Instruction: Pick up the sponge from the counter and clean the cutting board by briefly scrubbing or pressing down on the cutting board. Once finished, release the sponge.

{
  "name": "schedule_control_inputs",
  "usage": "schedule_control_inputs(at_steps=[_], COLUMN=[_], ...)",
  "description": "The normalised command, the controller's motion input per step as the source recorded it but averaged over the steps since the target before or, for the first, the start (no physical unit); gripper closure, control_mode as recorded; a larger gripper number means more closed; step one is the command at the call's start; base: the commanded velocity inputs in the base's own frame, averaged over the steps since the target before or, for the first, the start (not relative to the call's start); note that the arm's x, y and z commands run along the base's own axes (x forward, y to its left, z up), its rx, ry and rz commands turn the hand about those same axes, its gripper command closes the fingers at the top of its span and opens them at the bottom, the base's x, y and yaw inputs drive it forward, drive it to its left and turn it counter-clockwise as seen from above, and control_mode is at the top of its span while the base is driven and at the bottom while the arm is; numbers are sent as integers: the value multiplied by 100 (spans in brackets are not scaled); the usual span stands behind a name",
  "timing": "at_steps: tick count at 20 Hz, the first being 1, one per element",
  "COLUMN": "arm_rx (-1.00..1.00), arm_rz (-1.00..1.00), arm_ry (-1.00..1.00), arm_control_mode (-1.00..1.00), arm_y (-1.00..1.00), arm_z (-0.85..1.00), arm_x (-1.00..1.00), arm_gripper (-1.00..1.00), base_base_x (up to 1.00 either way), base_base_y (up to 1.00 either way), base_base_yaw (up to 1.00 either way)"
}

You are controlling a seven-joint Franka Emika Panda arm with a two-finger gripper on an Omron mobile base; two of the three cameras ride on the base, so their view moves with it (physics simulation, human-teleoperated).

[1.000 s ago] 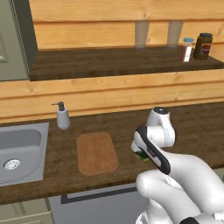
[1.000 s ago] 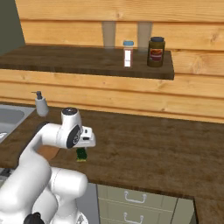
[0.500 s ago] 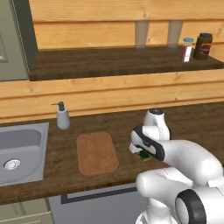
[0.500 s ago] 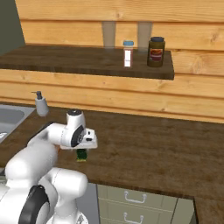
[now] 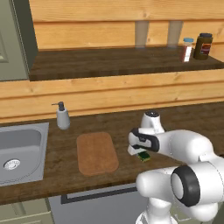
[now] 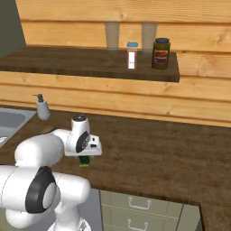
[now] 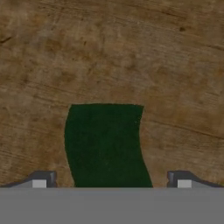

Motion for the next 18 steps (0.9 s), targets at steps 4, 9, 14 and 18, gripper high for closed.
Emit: schedule_control_inputs(at_steps=[4,9,14,18], arm_rx=[-1,0,-1,0], arm_rz=[0,0,0,0], arm_ry=[0,0,0,0], arm_control_mode=[-100,-100,-100,-100], arm_y=[0,0,6,12], arm_z=[-31,-26,-18,-22], arm_x=[1,0,0,0], arm_gripper=[-100,-100,-100,100], base_base_x=[0,0,0,0], base_base_y=[0,0,0,0], base_base_yaw=[0,0,0,0])
